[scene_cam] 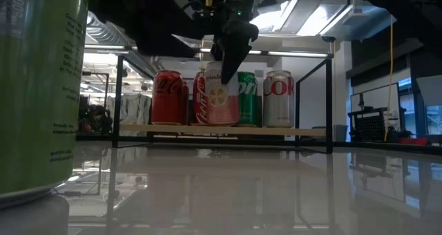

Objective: Place canned beverage on shelf
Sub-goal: Put the pink soda can on the shelf

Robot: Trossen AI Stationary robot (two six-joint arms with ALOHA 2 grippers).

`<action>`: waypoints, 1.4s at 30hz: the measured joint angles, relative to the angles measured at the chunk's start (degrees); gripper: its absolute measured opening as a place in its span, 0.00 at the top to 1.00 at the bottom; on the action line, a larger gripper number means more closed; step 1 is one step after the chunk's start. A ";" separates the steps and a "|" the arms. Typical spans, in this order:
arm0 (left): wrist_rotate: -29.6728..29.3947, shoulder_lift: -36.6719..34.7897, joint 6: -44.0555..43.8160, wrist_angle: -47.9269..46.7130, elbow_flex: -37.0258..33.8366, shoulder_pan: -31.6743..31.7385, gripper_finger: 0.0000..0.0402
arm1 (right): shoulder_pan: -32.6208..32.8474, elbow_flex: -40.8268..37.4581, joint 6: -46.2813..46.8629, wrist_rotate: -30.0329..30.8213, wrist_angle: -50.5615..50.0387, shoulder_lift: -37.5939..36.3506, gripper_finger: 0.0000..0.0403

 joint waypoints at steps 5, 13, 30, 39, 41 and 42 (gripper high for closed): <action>5.17 5.04 -0.20 6.08 0.00 1.86 0.13 | 0.00 0.00 0.00 0.00 0.02 0.00 0.25; 7.03 12.12 -0.21 11.90 0.00 5.10 0.13 | 0.00 0.00 -0.02 0.00 0.31 0.00 0.25; 8.48 16.22 -0.21 17.38 0.00 10.65 0.13 | 0.00 0.00 -0.01 0.01 0.33 0.00 0.25; 8.58 16.22 -0.20 17.26 0.00 11.16 0.13 | 0.00 0.02 -0.02 0.03 0.31 -0.04 0.25; 8.58 16.22 -0.20 17.24 0.00 11.14 0.13 | -0.02 0.02 -0.02 0.02 0.31 -0.04 0.25; 8.58 16.22 -0.20 17.21 0.00 11.15 0.13 | -0.02 0.02 -0.02 0.02 0.31 -0.04 0.25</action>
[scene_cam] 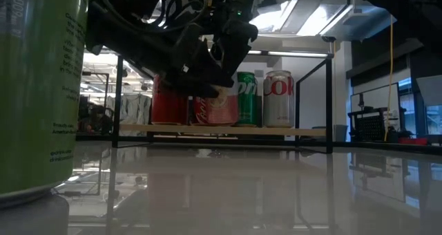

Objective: Place canned beverage on shelf
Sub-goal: Put the pink soda can on the shelf

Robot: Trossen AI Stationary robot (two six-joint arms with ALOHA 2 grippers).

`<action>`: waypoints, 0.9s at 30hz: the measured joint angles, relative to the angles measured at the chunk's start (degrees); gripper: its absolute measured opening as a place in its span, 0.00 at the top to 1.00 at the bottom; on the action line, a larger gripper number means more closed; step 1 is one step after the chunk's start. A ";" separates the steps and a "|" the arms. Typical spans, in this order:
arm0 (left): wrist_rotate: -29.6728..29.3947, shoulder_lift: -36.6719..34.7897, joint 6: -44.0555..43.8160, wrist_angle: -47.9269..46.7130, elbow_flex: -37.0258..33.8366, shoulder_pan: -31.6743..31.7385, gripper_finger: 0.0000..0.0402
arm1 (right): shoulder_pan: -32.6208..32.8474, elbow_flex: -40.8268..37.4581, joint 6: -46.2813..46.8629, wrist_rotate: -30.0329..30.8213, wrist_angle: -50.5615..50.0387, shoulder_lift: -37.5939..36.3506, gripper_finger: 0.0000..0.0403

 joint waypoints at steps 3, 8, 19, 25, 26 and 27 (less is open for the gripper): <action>0.00 0.00 0.00 0.00 0.00 -0.01 0.13 | 0.00 0.00 0.00 0.00 0.00 0.00 0.23; -0.11 0.00 0.00 -0.09 0.00 0.01 0.13 | 0.01 0.07 -0.02 0.07 0.09 -0.08 0.12; -0.15 0.00 0.02 -0.07 0.00 0.01 0.13 | 0.02 0.09 -0.02 1.20 0.02 -0.13 0.02; -0.18 0.00 0.01 -0.07 0.00 0.03 0.13 | 0.02 0.09 -0.02 3.04 0.02 -0.13 0.01; -0.25 0.00 0.01 -0.07 0.00 0.03 0.13 | 0.02 0.09 -0.02 3.04 0.00 -0.11 0.01; -0.25 0.00 0.02 -0.07 0.00 0.03 0.13 | 0.05 0.09 -0.02 3.04 0.00 -0.12 0.01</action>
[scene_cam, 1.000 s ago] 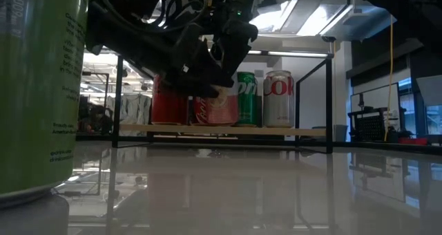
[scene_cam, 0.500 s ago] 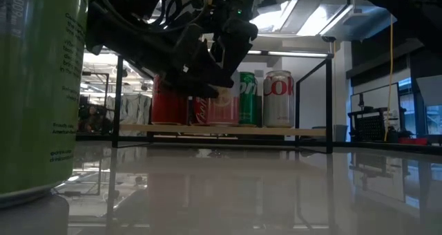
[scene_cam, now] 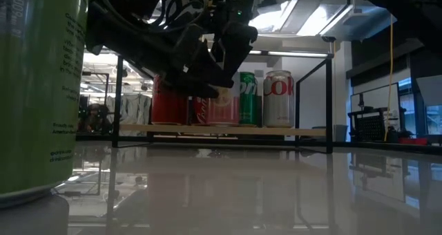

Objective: Place canned beverage on shelf
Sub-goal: Put the pink soda can on the shelf

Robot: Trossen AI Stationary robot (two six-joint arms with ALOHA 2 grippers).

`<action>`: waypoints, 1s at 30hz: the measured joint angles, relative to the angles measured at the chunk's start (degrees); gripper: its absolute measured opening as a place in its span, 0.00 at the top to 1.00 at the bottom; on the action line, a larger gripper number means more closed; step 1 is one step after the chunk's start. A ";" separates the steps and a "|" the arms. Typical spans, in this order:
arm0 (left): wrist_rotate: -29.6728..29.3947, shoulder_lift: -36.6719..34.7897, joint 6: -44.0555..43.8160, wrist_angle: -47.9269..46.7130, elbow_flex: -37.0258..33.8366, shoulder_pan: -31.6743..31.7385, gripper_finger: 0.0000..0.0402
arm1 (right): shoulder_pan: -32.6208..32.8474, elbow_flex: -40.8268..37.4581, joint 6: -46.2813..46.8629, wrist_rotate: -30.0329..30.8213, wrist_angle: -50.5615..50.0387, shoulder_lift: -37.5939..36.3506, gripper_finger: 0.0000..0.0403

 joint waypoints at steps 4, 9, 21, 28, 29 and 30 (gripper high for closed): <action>-0.22 0.00 0.00 0.00 0.00 0.21 0.13 | 0.03 0.00 0.00 0.00 -0.03 0.01 0.01; -0.45 0.00 -0.02 0.00 0.00 0.98 0.13 | 0.01 -0.02 0.00 -0.02 -0.48 0.03 0.01; 0.07 -0.02 -0.02 0.01 0.00 1.22 0.13 | 0.01 0.12 0.02 -1.31 -0.72 0.10 0.01; 0.07 -0.02 -0.02 0.02 0.00 1.22 0.13 | 0.01 4.58 0.02 -1.03 -1.57 0.21 0.01; 0.07 -0.02 -0.02 0.01 0.00 1.22 0.13 | -0.01 5.29 0.02 -1.01 -1.90 0.21 0.01; 0.07 -0.02 -0.02 0.02 0.00 1.22 0.13 | -0.03 5.96 0.02 -0.99 -2.25 0.21 0.01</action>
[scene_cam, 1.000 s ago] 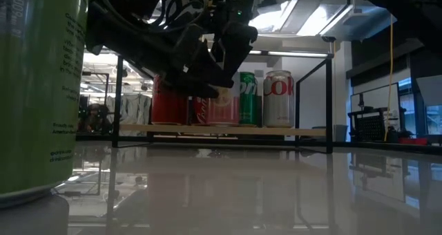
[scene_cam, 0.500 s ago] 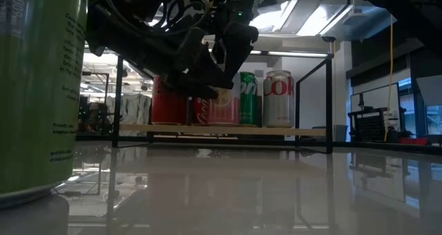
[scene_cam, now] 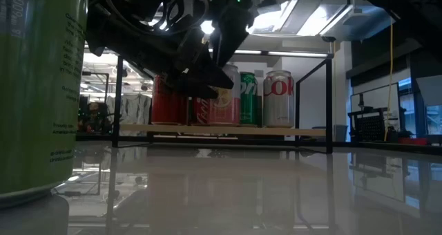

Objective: Place canned beverage on shelf
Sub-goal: Put the pink soda can on the shelf, then put the light green soda can on the shelf

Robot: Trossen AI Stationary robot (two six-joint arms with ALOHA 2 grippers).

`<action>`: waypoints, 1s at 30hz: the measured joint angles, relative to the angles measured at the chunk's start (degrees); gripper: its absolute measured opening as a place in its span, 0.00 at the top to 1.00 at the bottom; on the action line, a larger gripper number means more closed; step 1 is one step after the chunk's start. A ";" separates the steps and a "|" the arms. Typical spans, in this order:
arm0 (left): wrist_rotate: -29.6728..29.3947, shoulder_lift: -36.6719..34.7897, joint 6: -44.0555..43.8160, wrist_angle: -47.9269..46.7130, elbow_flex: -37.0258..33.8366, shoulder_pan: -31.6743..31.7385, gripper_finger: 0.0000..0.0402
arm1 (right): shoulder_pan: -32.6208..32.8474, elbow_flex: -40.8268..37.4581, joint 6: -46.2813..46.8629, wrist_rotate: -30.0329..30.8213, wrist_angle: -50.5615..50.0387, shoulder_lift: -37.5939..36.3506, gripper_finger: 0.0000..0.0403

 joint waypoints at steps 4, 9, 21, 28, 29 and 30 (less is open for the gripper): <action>0.00 0.00 0.00 0.00 0.00 0.00 0.13 | 0.00 2.72 0.00 0.03 -1.99 0.00 0.01; 0.02 0.00 0.00 0.01 0.00 -0.02 0.13 | 0.00 4.09 0.23 0.05 -4.54 -0.32 0.01; 1.73 -2.49 0.46 0.31 0.00 -2.19 0.13 | 2.75 4.05 3.12 0.03 -10.70 -1.85 0.01; 3.34 -8.13 0.66 -2.60 0.02 -4.42 0.13 | 5.91 4.05 6.02 1.99 -12.34 -5.13 0.01; 3.34 -9.08 1.25 -3.54 0.02 -4.81 0.13 | 6.35 4.05 6.62 2.66 -12.68 -5.65 0.01; 3.34 -9.92 1.95 -3.98 0.02 -5.26 0.13 | 6.82 4.05 7.49 3.22 -12.88 -6.37 0.01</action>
